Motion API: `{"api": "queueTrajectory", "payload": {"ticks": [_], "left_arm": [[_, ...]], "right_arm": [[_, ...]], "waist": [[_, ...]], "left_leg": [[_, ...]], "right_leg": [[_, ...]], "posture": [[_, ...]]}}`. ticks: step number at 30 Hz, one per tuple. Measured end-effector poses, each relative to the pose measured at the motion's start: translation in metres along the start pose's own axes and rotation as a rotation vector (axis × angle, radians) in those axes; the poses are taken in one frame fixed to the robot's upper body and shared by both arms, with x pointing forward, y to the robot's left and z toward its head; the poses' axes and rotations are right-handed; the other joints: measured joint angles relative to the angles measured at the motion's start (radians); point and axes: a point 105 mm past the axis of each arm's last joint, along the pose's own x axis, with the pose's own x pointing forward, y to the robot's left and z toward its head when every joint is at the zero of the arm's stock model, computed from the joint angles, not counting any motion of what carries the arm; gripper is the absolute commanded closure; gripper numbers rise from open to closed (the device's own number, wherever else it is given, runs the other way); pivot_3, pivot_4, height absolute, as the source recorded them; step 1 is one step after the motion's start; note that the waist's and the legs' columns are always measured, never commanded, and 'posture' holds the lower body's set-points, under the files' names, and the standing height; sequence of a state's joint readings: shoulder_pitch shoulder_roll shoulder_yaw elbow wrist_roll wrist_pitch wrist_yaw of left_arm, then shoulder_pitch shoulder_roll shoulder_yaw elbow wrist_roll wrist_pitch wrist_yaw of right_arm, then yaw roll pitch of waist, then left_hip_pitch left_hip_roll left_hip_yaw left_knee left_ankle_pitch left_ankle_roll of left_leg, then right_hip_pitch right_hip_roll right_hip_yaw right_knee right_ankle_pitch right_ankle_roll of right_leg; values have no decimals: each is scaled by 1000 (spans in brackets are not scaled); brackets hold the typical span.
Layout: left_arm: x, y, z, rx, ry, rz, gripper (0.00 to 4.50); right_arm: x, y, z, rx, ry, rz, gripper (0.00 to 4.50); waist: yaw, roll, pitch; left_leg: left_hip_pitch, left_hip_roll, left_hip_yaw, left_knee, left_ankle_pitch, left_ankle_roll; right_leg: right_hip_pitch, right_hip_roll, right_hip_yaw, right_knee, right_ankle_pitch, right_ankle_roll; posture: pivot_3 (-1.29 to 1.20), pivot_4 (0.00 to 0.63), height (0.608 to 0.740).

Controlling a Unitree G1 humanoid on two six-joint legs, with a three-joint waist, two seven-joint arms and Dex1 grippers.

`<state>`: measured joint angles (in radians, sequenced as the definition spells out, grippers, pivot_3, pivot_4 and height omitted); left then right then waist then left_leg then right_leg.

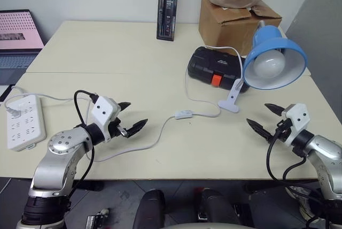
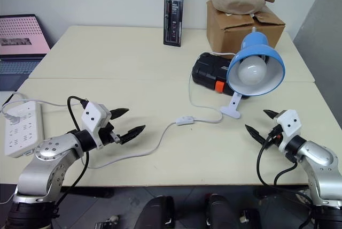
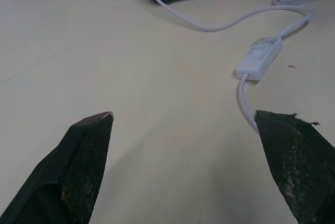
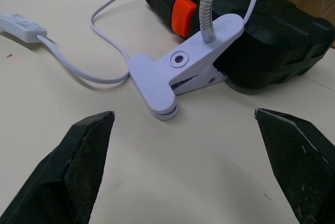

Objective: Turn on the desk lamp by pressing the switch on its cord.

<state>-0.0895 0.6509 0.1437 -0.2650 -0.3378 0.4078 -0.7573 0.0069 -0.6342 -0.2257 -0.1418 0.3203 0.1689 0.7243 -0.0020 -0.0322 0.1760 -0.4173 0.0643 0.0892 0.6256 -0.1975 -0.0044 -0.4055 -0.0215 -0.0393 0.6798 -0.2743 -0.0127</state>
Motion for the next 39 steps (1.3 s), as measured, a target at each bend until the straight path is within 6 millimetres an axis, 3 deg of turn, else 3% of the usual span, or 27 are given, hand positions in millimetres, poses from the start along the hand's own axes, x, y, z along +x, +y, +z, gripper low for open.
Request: {"api": "queueTrajectory", "payload": {"ticks": [11,17,26,34,39], "left_arm": [[1,-1,1,-11,-9,-6,16],[4,5,14,29,-71,1,16],[5,7,12,7,-75,-49,16],[38,-13,9,-79,-65,-270,16],[72,-21,5,-132,-25,-414,16]], "right_arm": [[9,6,20,-13,-21,10,0],[11,8,21,6,-10,20,0],[3,21,8,45,27,74,0],[-1,48,16,51,59,119,0],[-2,71,24,72,91,164,0]], "waist": [[0,0,0],[1,0,0],[1,0,0],[2,0,0],[4,-1,-1]], "left_leg": [[0,0,0,0,0,0],[0,0,0,0,0,0],[0,0,0,0,0,0],[-1,0,-1,1,0,0],[-2,-1,-2,3,0,0]], "right_leg": [[0,0,0,0,0,0],[0,0,0,0,0,0],[0,0,0,0,0,0],[0,1,0,0,1,1],[0,1,-1,0,1,2]], "posture": [[0,150,740],[0,150,740],[0,150,740],[0,150,740],[0,150,740]]}}
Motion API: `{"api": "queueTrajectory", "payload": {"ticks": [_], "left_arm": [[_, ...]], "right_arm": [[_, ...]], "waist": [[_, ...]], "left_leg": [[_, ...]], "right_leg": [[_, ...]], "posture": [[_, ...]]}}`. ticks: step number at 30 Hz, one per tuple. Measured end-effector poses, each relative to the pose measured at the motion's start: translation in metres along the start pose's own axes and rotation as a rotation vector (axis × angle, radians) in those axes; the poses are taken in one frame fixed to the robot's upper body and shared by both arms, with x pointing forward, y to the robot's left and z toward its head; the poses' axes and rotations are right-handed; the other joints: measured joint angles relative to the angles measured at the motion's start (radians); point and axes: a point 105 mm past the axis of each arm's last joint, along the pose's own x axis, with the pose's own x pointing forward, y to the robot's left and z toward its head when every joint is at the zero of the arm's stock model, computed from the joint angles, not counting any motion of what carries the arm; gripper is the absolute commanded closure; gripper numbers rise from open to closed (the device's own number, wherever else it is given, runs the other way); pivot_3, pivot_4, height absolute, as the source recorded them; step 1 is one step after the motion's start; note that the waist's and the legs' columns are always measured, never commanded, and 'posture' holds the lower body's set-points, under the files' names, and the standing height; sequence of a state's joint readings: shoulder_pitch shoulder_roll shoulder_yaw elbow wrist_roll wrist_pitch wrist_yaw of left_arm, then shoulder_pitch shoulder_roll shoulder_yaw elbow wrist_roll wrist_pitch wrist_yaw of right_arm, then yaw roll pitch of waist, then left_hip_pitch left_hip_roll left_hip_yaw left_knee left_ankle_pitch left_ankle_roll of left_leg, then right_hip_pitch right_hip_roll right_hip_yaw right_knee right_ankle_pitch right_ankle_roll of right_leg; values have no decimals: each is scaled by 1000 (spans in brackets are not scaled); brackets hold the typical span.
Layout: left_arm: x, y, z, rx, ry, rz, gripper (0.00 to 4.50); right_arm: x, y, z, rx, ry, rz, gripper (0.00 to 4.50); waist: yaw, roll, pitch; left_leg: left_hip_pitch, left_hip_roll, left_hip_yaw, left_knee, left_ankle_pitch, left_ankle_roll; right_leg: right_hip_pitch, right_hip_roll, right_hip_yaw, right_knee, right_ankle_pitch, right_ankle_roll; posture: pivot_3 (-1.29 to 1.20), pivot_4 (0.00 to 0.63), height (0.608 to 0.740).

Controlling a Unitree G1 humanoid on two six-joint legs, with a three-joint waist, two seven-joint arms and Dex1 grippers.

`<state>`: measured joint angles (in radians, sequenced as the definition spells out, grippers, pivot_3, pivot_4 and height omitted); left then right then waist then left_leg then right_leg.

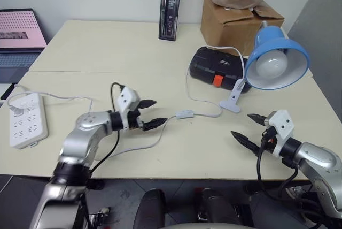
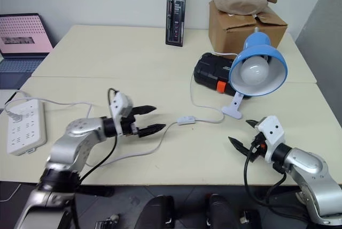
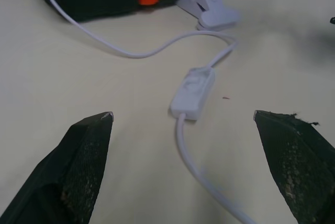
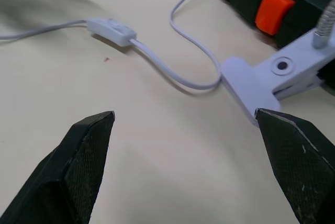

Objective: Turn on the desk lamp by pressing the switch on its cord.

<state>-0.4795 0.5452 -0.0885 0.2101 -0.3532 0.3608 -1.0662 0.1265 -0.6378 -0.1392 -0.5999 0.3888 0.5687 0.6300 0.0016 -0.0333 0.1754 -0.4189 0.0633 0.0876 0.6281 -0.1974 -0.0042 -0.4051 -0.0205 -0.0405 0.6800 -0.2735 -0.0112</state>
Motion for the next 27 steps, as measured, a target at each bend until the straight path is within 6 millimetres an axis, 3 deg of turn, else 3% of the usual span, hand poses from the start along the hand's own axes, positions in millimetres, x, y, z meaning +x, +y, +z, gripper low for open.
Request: {"api": "queueTrajectory", "payload": {"ticks": [7,13,27], "left_arm": [[36,1,-9,-34,57,-143,16],[44,2,-16,-50,89,-187,16],[52,3,-20,10,131,-222,2723]], "right_arm": [[-1,25,5,-7,35,35,0],[-2,30,8,10,44,34,0],[0,31,14,27,32,17,0]], "waist": [[-2,-1,0],[-3,-1,0],[-3,-2,0]], "left_leg": [[-2,0,-1,0,0,0],[-2,0,-2,1,0,0],[-3,0,-2,1,0,0]], "right_leg": [[-1,1,0,-1,0,0],[-1,1,-1,0,0,0],[-1,1,-1,0,0,0]], "posture": [[0,150,740],[0,150,740],[0,150,740]]}}
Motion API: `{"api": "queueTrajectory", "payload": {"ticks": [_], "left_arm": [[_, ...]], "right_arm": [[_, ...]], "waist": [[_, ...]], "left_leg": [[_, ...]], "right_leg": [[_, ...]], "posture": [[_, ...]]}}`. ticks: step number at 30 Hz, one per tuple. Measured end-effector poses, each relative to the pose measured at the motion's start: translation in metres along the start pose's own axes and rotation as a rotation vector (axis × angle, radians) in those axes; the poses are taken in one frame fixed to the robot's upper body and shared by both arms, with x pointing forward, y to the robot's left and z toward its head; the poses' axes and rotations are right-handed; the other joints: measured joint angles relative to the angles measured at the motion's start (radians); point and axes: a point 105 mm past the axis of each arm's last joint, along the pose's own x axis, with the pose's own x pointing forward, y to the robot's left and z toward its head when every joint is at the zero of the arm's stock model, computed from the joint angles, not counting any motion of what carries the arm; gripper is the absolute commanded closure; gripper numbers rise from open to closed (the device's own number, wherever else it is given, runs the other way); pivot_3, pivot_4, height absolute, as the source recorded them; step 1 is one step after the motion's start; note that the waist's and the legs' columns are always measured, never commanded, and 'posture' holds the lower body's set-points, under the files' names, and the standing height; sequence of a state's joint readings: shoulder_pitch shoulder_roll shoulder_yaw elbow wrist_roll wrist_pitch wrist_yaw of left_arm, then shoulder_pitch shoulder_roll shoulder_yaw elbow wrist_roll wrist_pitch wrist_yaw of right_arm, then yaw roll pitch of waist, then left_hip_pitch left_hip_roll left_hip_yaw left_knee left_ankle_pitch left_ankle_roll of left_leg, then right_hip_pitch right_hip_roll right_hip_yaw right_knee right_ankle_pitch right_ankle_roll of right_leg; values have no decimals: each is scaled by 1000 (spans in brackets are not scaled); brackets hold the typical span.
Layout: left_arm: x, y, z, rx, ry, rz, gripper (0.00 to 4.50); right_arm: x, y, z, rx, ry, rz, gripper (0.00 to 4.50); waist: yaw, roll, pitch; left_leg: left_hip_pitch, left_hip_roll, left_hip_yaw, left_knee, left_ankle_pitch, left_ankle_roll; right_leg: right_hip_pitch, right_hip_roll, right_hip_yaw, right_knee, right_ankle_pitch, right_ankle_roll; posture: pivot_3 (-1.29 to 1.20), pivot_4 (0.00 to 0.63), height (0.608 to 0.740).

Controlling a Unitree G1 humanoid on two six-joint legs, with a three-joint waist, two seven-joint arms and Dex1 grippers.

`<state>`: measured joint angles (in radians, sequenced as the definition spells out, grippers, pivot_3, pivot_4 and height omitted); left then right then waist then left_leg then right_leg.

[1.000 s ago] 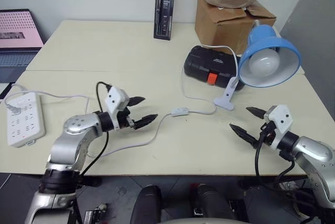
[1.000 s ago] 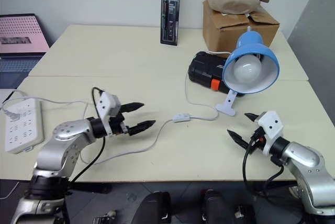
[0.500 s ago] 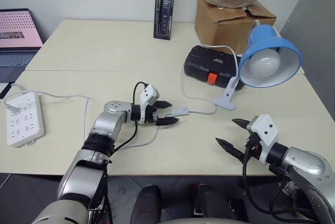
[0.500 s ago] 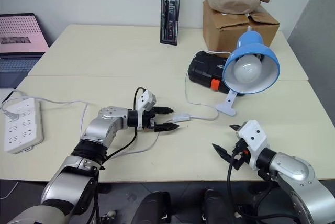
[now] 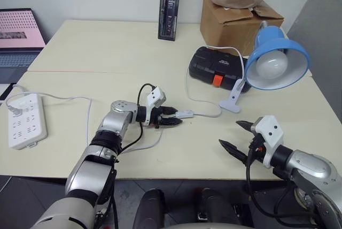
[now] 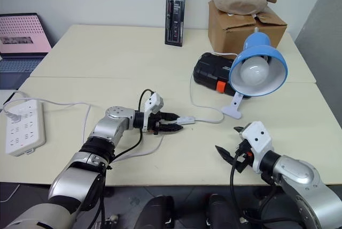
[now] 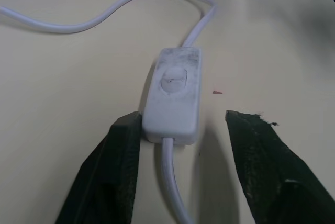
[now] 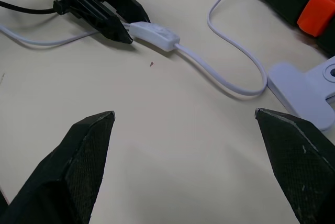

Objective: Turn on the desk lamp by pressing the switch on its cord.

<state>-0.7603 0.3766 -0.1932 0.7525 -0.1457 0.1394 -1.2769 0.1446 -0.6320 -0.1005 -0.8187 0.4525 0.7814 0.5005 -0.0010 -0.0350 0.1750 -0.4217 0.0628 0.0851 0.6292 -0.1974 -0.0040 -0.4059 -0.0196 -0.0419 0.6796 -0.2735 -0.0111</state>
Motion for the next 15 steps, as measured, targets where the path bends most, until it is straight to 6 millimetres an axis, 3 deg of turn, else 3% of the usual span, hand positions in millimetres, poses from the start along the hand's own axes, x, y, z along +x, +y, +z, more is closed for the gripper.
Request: {"api": "queueTrajectory", "payload": {"ticks": [4,11,15], "left_arm": [[6,-2,1,35,3,-9,3401],[8,-8,6,94,-10,-11,3402],[7,-15,25,197,-40,11,3402]], "right_arm": [[0,-1,0,0,0,-4,0],[-3,-12,0,104,-21,-105,0],[-3,0,-3,233,-37,-89,0]], "waist": [[0,0,0],[0,0,0],[0,0,0]], "left_leg": [[0,0,0,0,0,0],[-1,1,-1,0,0,0],[-1,1,-2,0,0,0]], "right_leg": [[0,0,0,0,0,0],[0,0,-1,0,0,0],[0,0,-1,0,0,0]], "posture": [[0,150,740],[0,150,740],[0,150,740]]}}
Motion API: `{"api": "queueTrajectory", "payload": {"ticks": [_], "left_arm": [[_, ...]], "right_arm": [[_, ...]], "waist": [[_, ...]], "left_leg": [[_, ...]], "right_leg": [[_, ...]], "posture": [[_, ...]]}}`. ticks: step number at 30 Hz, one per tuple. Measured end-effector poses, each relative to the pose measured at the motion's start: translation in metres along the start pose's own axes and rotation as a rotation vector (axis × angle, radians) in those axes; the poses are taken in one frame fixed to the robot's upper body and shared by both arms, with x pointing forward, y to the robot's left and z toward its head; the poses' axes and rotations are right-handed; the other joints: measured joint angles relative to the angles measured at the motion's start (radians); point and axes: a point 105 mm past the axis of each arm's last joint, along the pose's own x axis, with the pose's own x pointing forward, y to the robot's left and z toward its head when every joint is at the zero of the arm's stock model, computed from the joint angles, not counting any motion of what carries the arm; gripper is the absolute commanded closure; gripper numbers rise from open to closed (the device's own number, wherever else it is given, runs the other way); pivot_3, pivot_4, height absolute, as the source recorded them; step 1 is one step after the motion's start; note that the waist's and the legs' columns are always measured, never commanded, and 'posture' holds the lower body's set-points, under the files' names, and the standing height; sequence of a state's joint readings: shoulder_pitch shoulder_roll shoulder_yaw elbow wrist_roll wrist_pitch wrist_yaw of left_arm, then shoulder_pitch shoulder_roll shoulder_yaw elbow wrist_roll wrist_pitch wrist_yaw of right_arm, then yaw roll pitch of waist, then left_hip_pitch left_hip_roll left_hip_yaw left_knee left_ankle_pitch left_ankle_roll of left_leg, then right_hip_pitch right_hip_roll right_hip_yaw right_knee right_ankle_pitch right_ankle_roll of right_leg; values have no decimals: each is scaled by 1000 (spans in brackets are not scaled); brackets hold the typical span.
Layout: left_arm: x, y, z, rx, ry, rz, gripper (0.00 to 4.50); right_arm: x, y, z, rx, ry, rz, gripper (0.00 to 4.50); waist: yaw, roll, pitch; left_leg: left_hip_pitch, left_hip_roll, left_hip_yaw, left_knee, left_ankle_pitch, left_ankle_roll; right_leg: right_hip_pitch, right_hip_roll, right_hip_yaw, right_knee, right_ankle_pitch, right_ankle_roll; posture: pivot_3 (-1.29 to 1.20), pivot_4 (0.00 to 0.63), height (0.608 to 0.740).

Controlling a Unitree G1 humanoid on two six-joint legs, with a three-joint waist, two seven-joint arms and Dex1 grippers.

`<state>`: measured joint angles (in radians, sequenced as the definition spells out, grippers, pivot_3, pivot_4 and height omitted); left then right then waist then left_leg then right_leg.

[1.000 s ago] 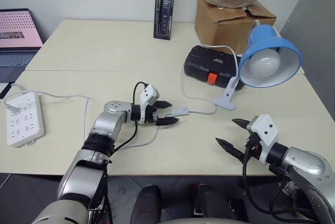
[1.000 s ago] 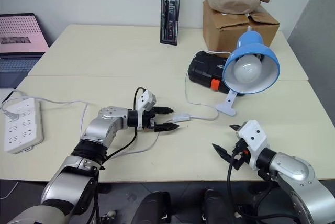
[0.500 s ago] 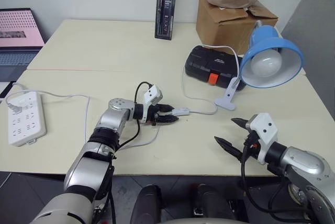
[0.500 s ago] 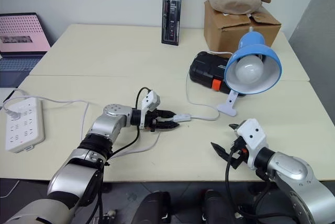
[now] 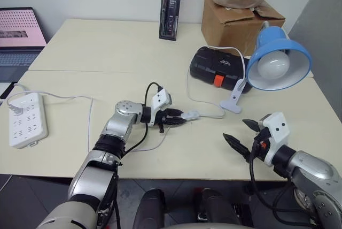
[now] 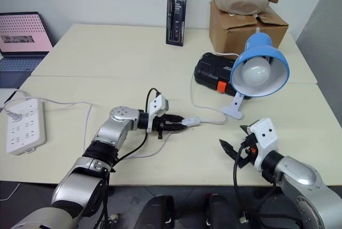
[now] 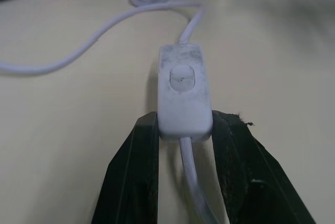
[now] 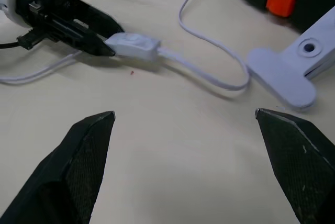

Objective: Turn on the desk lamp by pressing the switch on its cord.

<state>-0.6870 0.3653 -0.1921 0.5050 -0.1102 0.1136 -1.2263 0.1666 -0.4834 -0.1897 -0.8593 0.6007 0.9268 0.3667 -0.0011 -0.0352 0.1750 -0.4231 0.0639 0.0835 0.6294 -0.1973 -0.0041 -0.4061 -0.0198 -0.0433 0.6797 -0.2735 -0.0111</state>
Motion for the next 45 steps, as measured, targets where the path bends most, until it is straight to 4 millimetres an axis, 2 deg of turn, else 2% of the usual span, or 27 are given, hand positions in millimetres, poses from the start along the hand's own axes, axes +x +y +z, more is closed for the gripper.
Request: {"api": "queueTrajectory", "payload": {"ticks": [5,9,12,19,26,30,36,45], "left_arm": [[4,-10,27,75,-38,33,3402],[14,-19,45,78,-44,48,3402],[19,-22,50,49,-36,63,3402],[25,-23,47,14,-4,85,3402],[29,-17,51,0,5,127,3402],[28,-15,51,-3,9,138,3402],[28,-14,49,-21,18,152,3402],[28,-13,49,-24,18,160,3402]], "right_arm": [[8,9,0,250,-86,-22,0],[21,18,5,532,-172,-3,0],[29,21,7,687,-205,7,0],[49,17,9,948,-252,-10,0],[72,3,8,1046,-274,-51,0],[76,1,7,1065,-279,-55,0],[88,4,18,1071,-305,-17,0],[92,1,20,1093,-334,-22,0]], "waist": [[-1,0,0],[-1,0,-1],[-1,0,-1],[-2,0,0],[-3,1,0],[-3,1,0],[-4,1,0],[-4,1,0]], "left_leg": [[0,0,0,1,0,0],[0,0,0,1,0,0],[0,0,0,1,0,0],[0,0,0,0,0,0],[0,0,0,0,0,0],[-1,0,0,0,0,0],[-1,0,0,0,0,0],[-1,0,0,0,0,0]], "right_leg": [[0,0,0,1,0,0],[0,0,0,1,1,1],[0,0,1,1,1,1],[0,0,1,1,1,1],[0,0,1,0,1,1],[0,0,2,0,1,1],[-1,0,2,0,1,1],[-1,0,2,0,1,1]], "posture": [[0,150,740],[0,150,740],[0,150,740],[0,150,740],[0,150,740],[0,150,740],[0,150,740],[0,150,740]]}}
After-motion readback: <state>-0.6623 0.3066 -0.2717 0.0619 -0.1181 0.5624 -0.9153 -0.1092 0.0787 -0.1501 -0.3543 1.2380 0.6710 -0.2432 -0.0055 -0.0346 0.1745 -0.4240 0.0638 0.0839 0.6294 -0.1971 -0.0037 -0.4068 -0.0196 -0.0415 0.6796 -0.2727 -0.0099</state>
